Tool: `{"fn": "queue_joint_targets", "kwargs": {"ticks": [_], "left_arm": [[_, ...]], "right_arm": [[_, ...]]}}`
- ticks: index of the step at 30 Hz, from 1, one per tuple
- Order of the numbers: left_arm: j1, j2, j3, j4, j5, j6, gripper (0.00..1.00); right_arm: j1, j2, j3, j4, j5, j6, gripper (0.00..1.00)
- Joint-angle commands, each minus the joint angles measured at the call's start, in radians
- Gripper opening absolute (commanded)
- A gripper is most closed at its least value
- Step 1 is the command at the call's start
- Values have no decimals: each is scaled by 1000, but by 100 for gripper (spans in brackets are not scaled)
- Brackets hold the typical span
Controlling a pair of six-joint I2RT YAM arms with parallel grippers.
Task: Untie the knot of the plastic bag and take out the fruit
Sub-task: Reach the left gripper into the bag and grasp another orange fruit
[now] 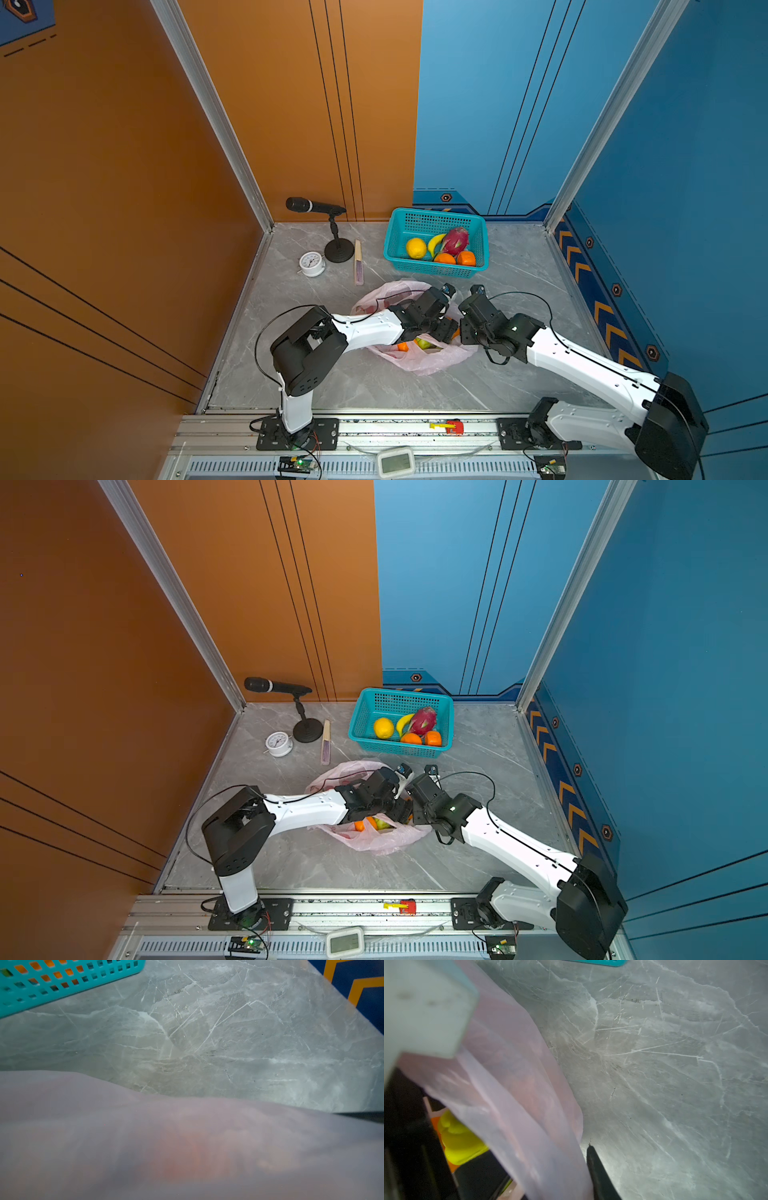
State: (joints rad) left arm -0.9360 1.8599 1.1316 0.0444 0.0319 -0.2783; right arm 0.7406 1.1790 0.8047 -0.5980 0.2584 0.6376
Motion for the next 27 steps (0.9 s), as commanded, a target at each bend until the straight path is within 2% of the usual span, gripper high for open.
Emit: {"fn": "queue_joint_targets", "kwargs": {"ticks": [1, 5, 10, 13, 18, 27], "left_arm": [[10, 48, 19, 14, 37, 36, 82], [12, 87, 27, 43, 43, 63, 85], [18, 147, 71, 26, 17, 55, 85], [19, 154, 80, 30, 12, 48, 78], [18, 130, 69, 19, 11, 45, 60], [9, 19, 6, 33, 23, 34, 49]], "right_arm": [[-6, -29, 14, -5, 16, 20, 26], [-12, -30, 18, -5, 14, 17, 26], [-12, -33, 21, -8, 7, 22, 26], [-12, -38, 20, -15, 9, 25, 26], [-13, -48, 17, -21, 20, 23, 26], [-21, -39, 32, -27, 42, 32, 28]]}}
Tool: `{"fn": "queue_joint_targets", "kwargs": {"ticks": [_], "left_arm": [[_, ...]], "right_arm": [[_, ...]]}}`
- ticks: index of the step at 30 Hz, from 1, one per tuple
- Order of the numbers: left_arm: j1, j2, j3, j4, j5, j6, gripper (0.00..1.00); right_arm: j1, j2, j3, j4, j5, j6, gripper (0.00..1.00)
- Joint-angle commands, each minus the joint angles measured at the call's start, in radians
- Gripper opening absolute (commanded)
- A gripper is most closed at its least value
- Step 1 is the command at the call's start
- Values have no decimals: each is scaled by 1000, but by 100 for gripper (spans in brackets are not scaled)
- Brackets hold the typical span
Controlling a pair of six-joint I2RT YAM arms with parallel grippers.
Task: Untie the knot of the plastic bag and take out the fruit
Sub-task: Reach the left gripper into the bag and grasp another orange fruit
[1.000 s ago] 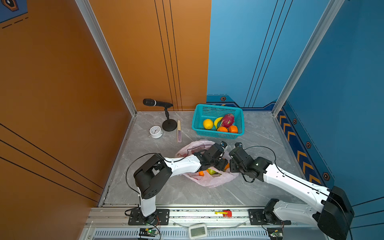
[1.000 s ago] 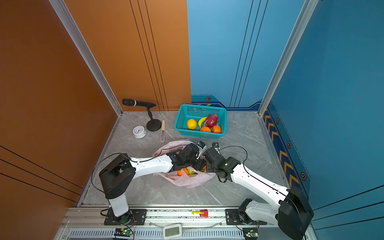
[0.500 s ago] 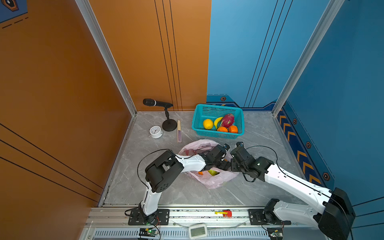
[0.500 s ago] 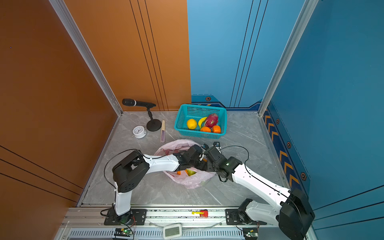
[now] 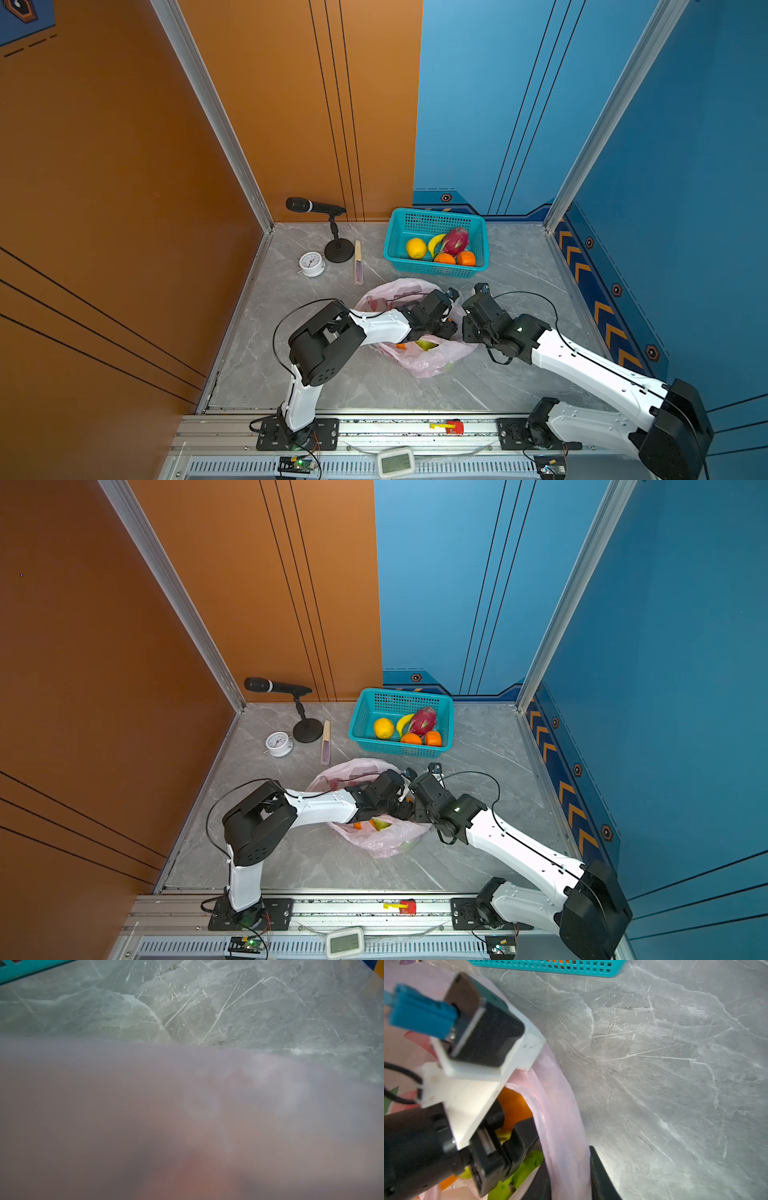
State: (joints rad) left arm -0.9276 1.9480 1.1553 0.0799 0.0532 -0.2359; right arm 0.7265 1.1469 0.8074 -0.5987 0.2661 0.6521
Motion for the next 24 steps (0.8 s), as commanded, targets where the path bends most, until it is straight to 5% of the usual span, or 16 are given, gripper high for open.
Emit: {"fn": "queue_joint_targets", "kwargs": {"ticks": [1, 24], "left_arm": [[-2, -85, -26, 1, 0, -8, 48], [-20, -442, -229, 116, -16, 54, 43]], "right_arm": [[-8, -4, 31, -24, 38, 20, 27], [-18, 16, 36, -1, -3, 25, 27]]}}
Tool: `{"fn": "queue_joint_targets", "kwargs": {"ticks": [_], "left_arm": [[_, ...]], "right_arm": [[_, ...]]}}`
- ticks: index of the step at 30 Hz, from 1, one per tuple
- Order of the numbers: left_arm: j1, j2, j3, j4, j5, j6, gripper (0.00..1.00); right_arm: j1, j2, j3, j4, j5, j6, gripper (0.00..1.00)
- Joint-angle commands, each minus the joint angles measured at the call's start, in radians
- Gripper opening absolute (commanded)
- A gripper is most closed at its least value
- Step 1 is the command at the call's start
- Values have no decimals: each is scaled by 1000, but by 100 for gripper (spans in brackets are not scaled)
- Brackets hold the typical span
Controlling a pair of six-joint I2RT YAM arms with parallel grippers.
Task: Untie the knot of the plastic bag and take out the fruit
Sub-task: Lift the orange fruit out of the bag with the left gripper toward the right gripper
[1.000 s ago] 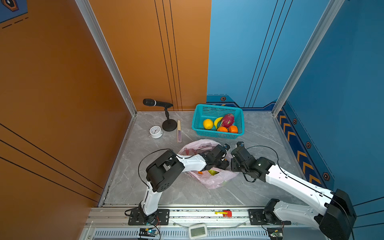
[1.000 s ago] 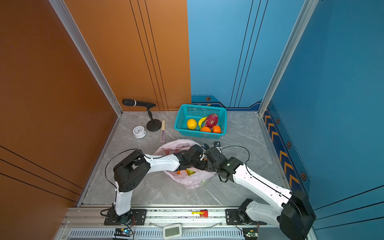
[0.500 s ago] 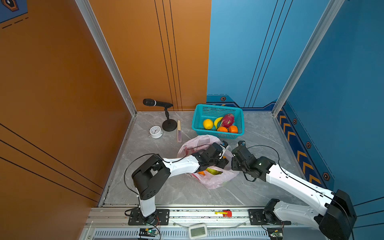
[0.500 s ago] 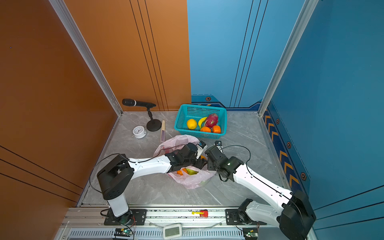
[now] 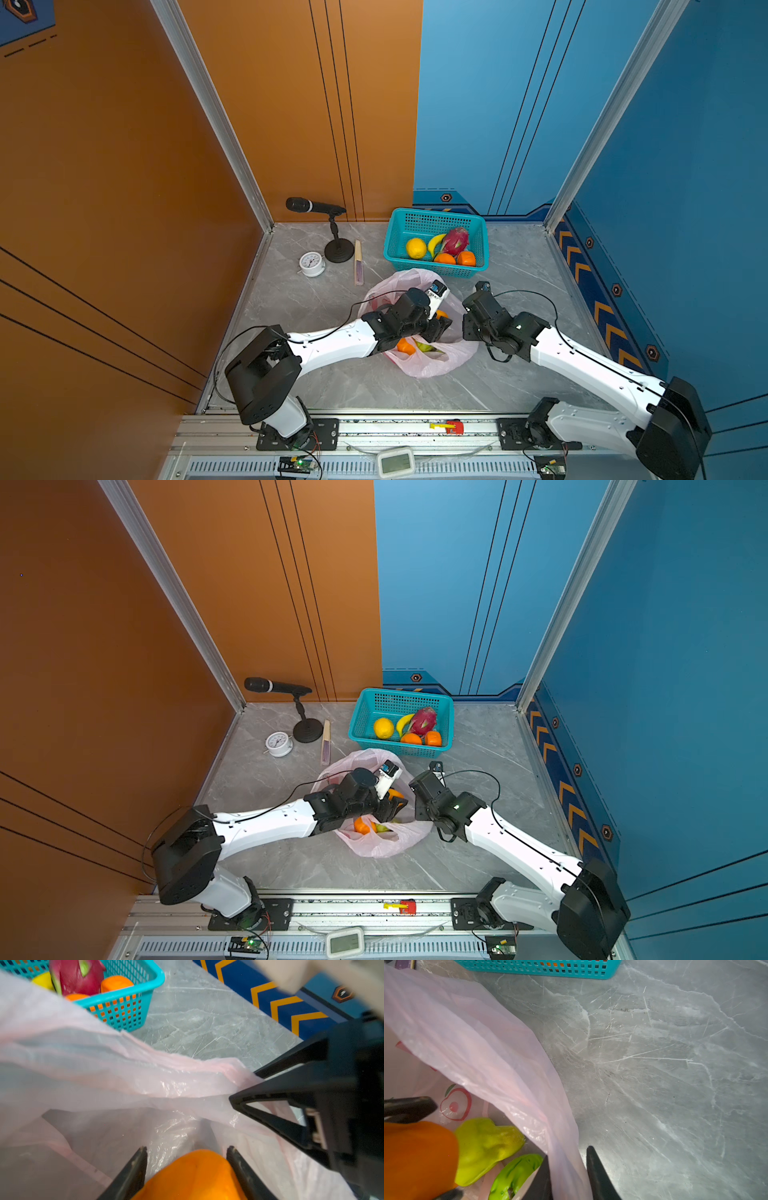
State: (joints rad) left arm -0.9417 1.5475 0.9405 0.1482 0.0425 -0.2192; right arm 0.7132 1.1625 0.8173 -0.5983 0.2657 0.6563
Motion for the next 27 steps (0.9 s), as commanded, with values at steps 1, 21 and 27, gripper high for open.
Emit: {"fn": "queue_joint_targets", "kwargs": {"ticks": [1, 21, 27], "left_arm": [[-5, -50, -14, 56, -2, 45, 43], [0, -207, -35, 173, 129, 311, 43], [1, -281, -57, 200, 164, 459, 44]], "right_arm": [[-3, -6, 27, -1, -4, 21, 28], [-131, -319, 134, 42, -274, 40, 73], [-196, -348, 148, 145, -582, 41, 83]]}}
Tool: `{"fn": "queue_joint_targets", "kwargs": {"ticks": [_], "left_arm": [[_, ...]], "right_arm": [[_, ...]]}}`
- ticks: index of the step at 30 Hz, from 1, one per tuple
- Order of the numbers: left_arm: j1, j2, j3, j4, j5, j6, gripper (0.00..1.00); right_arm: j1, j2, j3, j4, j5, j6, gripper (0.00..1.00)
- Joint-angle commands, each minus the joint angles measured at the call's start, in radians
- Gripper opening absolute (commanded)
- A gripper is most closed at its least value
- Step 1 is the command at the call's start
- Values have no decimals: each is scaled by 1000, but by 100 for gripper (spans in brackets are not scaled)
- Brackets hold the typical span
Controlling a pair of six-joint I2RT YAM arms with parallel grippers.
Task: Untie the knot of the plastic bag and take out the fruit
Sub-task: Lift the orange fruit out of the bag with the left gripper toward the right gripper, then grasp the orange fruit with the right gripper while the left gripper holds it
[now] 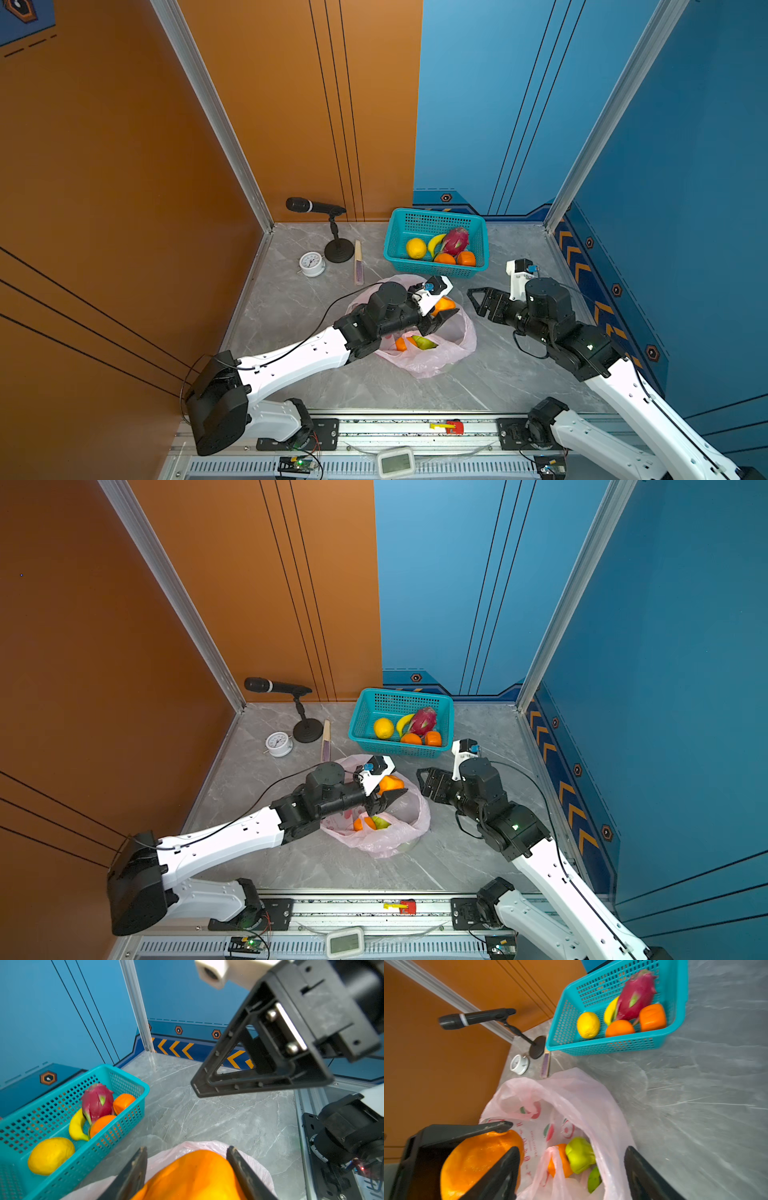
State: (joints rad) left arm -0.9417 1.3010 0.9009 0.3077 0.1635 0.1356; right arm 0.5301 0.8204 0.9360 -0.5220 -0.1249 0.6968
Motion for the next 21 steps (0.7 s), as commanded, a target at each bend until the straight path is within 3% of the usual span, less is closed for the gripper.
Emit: {"fn": "queue_joint_targets", "kwargs": {"ticks": [1, 10, 18, 21], "left_arm": [[0, -44, -17, 41, 46, 119, 44], [-3, -87, -18, 42, 83, 163, 44], [-26, -95, 2, 12, 108, 201, 44], [-37, -100, 5, 0, 107, 214, 44]], "right_arm": [[-15, -4, 35, 76, -230, 0, 85], [1, 27, 43, 171, -478, 24, 94], [66, 114, 72, 166, -487, -1, 95], [78, 136, 71, 179, -464, -4, 90]]}}
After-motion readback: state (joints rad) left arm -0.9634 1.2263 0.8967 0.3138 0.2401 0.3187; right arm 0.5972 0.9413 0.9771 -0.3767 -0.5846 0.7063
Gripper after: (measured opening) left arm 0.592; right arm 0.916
